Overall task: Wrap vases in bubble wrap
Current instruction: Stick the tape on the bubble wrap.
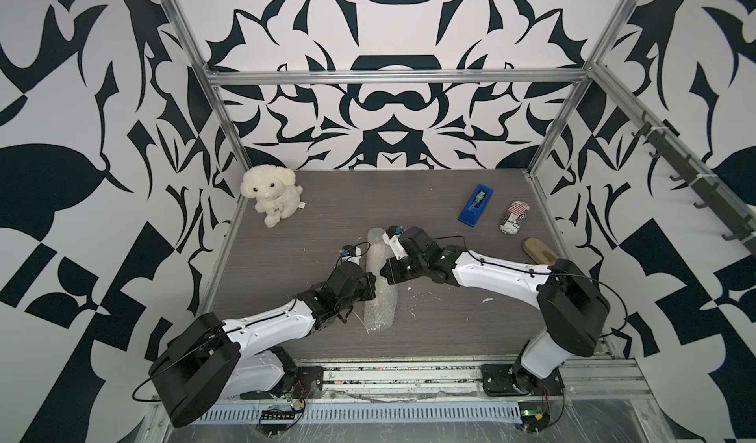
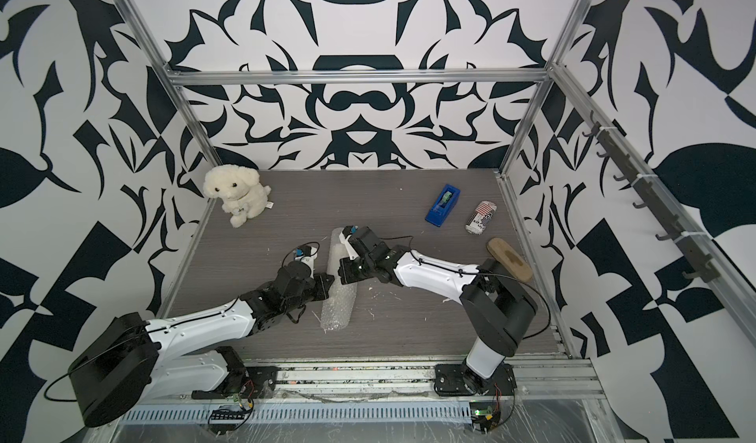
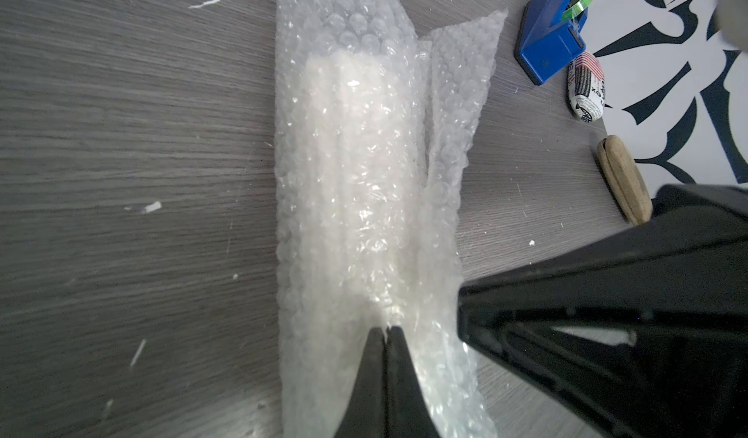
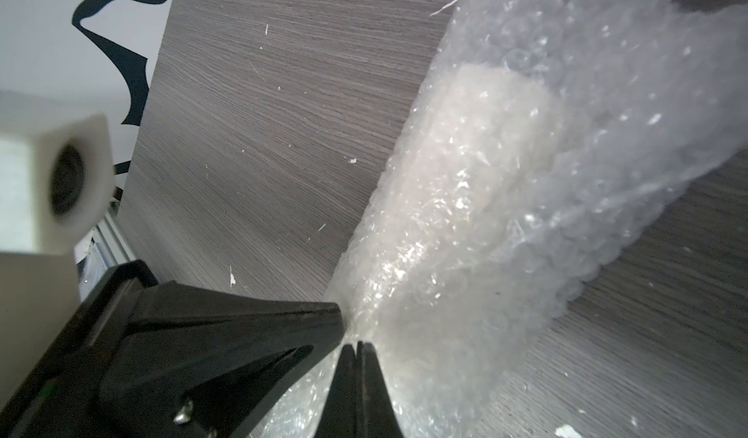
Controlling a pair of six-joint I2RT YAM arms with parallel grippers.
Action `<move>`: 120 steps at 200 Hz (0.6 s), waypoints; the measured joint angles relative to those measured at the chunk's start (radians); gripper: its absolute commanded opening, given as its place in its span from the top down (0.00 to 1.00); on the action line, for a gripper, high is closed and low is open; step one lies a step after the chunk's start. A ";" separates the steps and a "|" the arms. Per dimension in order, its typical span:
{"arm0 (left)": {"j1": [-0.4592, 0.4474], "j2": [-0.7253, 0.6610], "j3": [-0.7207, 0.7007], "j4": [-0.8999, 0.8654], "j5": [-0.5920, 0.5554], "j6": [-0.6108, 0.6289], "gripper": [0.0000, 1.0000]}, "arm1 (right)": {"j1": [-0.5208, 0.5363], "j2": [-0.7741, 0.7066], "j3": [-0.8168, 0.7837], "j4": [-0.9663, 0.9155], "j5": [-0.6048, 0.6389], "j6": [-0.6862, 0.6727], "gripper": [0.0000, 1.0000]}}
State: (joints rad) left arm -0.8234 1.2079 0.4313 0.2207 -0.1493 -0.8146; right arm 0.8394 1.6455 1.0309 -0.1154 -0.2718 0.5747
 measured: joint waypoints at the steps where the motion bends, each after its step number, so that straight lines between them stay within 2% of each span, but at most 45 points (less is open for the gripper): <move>1: 0.000 0.000 0.000 0.000 0.000 0.000 1.00 | 0.000 0.000 0.000 0.000 0.001 0.000 1.00; 120: -0.002 0.000 -0.002 0.002 0.005 0.000 1.00 | 0.023 0.024 -0.067 0.098 0.059 -0.076 1.00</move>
State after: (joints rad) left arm -0.8249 1.2076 0.4294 0.2230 -0.1444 -0.8143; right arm 0.8623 1.6691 0.9642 -0.0174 -0.2131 0.4988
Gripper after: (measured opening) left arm 0.043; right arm 0.045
